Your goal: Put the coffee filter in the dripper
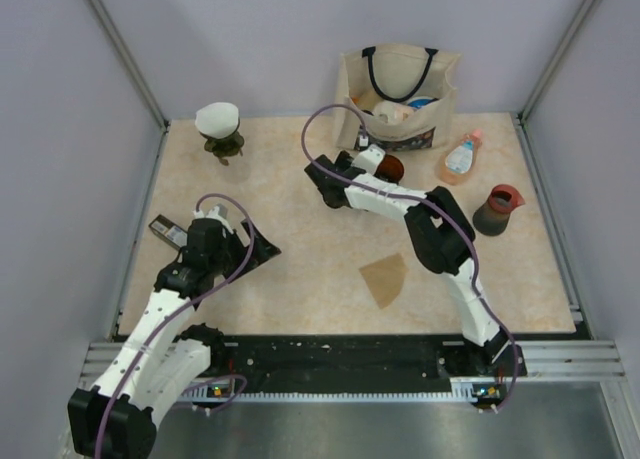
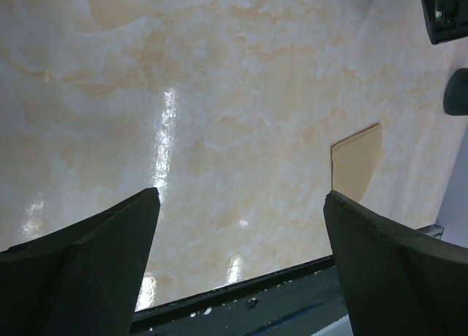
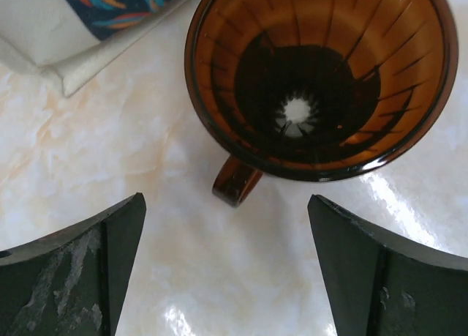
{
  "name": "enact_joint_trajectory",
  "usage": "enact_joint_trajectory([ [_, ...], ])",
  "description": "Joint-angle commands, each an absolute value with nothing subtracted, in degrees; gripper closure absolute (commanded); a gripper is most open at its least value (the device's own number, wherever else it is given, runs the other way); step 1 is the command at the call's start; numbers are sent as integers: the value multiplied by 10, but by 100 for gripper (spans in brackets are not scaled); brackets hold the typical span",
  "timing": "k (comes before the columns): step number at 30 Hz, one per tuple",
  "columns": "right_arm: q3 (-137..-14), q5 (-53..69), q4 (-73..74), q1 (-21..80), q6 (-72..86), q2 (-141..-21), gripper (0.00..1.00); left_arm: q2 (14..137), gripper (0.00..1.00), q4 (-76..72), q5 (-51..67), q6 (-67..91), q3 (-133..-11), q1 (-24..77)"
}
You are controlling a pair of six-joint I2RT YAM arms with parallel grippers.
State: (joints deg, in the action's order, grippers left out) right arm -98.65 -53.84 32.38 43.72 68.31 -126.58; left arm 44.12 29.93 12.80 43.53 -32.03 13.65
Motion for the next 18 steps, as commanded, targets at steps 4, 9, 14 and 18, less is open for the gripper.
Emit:
enact_joint_trajectory([
  [4, -1080, -654, 452, 416, 783, -1307, 12, 419, 1, 270, 156, 422, -316, 139],
  [9, -1050, -641, 468, 396, 822, -1293, 22, 414, 1, 272, 159, 418, -321, 139],
  [14, -1024, -660, 468, 395, 807, -1278, 44, 417, 1, 264, 169, 420, -319, 139],
  [18, -999, -667, 468, 390, 804, -1261, 64, 422, 2, 258, 171, 420, -314, 139],
])
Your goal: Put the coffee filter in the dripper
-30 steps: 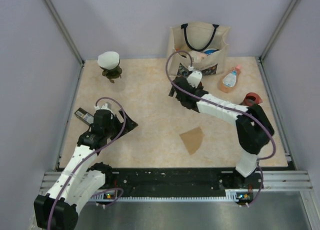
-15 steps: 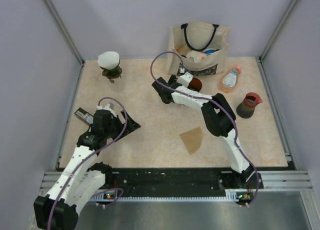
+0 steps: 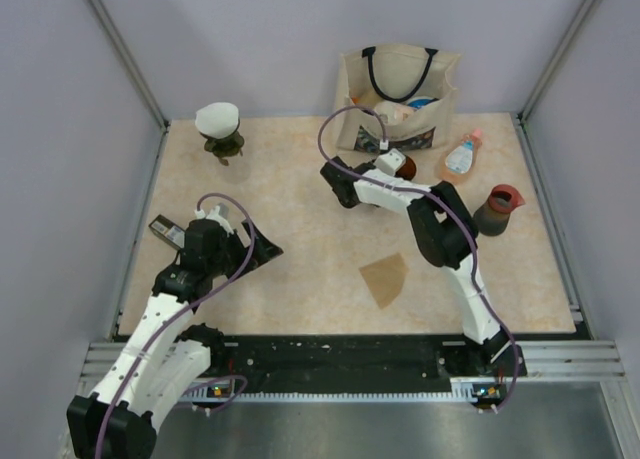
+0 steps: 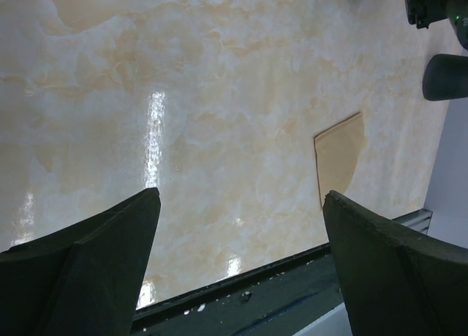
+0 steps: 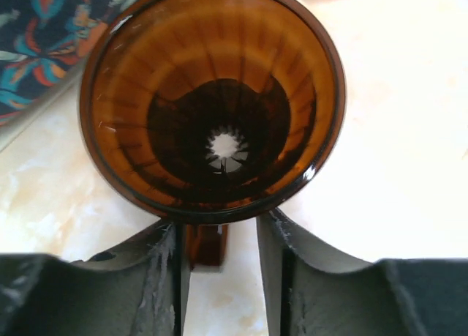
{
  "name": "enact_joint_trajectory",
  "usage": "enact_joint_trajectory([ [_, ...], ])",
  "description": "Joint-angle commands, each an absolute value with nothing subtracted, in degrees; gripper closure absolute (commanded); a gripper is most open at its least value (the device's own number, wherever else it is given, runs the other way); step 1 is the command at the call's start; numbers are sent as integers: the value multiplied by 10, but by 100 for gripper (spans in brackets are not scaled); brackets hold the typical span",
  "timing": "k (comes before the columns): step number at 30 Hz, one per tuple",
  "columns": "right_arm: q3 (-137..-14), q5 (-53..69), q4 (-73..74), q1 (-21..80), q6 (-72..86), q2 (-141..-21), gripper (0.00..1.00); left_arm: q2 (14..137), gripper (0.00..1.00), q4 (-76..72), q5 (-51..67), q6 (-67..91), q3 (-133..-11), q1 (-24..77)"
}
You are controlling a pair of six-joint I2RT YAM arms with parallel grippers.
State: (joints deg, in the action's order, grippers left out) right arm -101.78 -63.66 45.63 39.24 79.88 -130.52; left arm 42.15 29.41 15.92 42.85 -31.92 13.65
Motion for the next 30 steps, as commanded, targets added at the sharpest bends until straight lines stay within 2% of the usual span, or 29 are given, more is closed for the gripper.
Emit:
enact_joint_trajectory([
  [1, -991, -671, 468, 388, 803, -1257, 67, 423, 3, 258, 171, 420, -316, 139],
  [2, -984, -672, 468, 387, 801, -1252, 69, 424, 3, 258, 171, 420, -316, 139],
  [5, -967, -673, 468, 386, 786, -1238, 89, 425, 3, 252, 174, 421, -313, 139],
  [9, -940, -680, 434, 385, 709, -1217, 100, 426, 3, 251, 177, 419, -311, 138],
  [15, -854, -630, 345, 387, 558, -1144, 100, 426, 4, 251, 172, 417, -310, 140],
  [23, -689, -549, 265, 379, 368, -871, 100, 435, 4, 222, 180, 417, -308, 139],
  [27, -630, -478, 268, 327, 317, -719, 100, 438, 2, 209, 187, 415, -308, 139],
  [30, -611, -426, 277, 260, 286, -654, 100, 432, 1, 207, 190, 413, -305, 139],
])
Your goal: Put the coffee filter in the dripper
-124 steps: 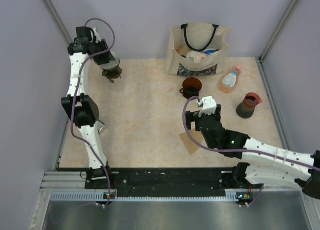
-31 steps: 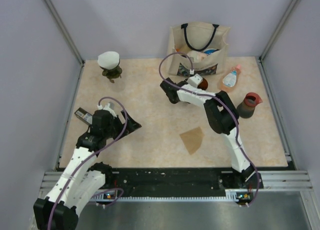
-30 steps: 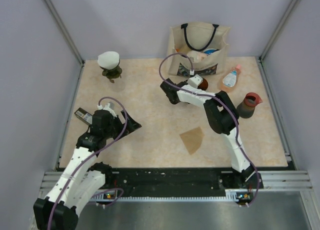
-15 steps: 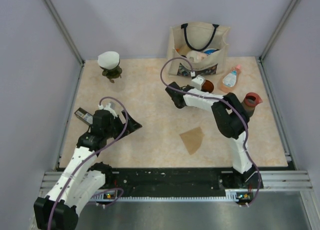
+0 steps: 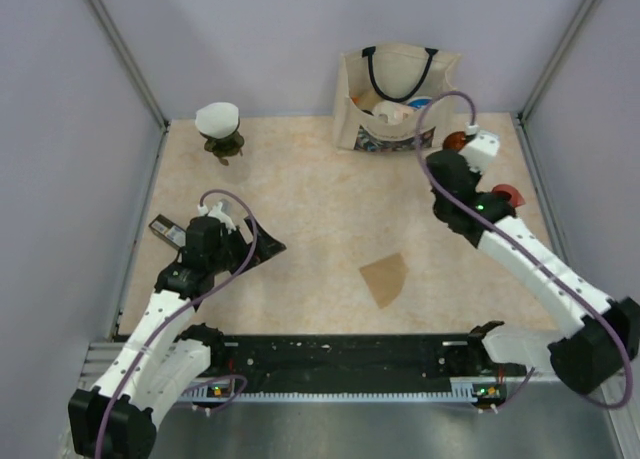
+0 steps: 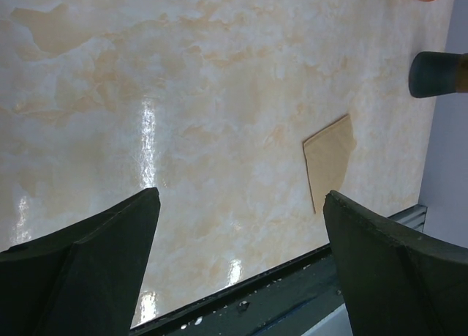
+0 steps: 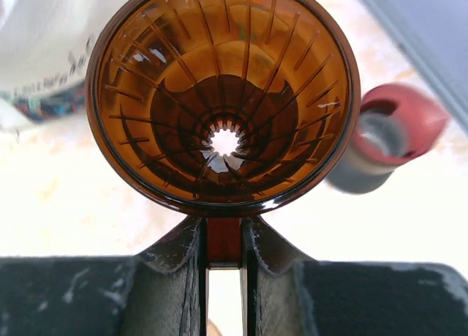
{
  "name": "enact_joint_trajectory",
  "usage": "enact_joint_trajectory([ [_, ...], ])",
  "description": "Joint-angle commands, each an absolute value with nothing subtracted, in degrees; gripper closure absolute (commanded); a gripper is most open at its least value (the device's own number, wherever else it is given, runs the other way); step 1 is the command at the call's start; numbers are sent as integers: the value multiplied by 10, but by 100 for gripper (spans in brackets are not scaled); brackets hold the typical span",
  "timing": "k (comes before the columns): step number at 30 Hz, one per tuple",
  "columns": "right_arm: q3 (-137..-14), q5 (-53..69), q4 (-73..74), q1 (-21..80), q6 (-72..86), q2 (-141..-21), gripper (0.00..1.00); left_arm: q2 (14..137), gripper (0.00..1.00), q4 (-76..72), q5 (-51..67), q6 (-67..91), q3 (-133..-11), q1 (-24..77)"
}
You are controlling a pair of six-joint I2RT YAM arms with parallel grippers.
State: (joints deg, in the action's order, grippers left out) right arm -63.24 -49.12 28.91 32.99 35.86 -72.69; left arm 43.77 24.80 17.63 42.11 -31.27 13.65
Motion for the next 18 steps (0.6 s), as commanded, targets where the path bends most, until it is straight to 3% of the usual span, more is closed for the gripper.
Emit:
enact_joint_trajectory([
  [1, -607, -404, 283, 226, 282, -639, 100, 430, 1, 203, 190, 413, -304, 140],
  [7, -572, -361, 264, 102, 256, -620, 100, 424, 1, 202, 194, 413, -302, 139],
  [18, -524, -369, 233, 54, 249, -628, 100, 421, 1, 207, 196, 412, -301, 140],
])
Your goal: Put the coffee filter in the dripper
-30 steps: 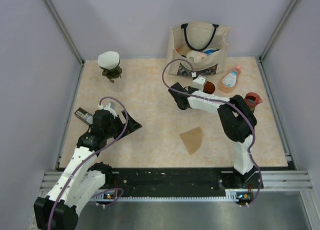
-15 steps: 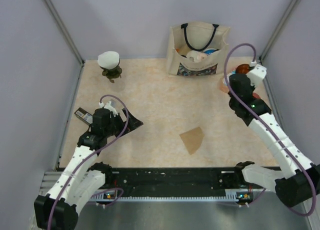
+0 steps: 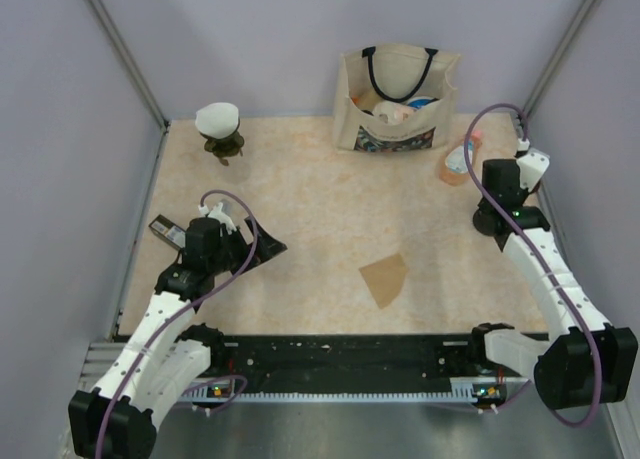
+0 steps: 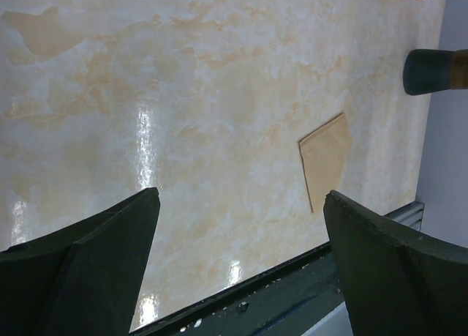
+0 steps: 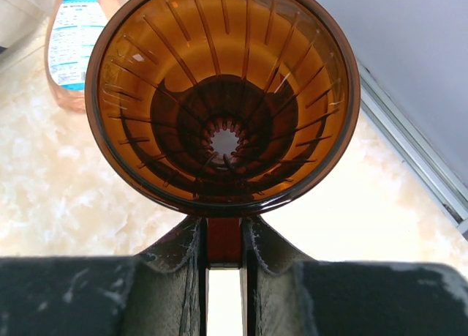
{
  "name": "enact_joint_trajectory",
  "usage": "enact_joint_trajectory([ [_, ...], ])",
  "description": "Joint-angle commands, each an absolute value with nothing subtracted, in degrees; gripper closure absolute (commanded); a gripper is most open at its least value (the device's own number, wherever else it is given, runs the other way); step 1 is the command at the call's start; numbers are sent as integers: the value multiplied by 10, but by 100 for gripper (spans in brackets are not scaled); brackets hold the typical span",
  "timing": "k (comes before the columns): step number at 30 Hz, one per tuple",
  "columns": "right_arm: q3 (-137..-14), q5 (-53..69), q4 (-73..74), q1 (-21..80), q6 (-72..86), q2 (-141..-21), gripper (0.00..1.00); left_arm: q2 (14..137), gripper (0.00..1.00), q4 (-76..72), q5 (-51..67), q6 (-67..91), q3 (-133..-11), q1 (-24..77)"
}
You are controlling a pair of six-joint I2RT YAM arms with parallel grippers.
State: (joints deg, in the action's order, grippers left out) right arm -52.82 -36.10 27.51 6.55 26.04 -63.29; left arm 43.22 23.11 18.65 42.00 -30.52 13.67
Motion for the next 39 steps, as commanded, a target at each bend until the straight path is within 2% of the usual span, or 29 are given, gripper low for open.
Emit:
enact_joint_trajectory([
  [1, -522, -367, 235, 50, 250, -628, 100, 422, 1, 209, 195, 413, -301, 140],
  [7, -501, -374, 221, 47, 244, -628, 96, 418, 1, 208, 195, 412, -300, 140],
  [9, -499, -374, 221, 47, 248, -629, 83, 417, 1, 210, 197, 412, -301, 140],
  [17, -497, -367, 221, 47, 256, -615, 47, 408, 1, 213, 201, 415, -301, 140],
  [20, -499, -366, 228, 47, 262, -603, 39, 406, 1, 214, 203, 415, -302, 140],
  [23, -502, -375, 248, 48, 273, -585, 17, 405, 1, 215, 203, 415, -303, 140],
  [24, -503, -374, 259, 47, 278, -579, 7, 405, 1, 216, 204, 416, -303, 139],
  [25, -503, -370, 269, 47, 279, -571, 1, 404, 1, 218, 203, 416, -305, 140],
  [35, -539, -297, 399, 47, 309, -491, 1, 414, 1, 222, 196, 413, -317, 140],
  [39, -548, -190, 456, 47, 309, -460, 1, 422, 1, 229, 191, 408, -329, 140],
])
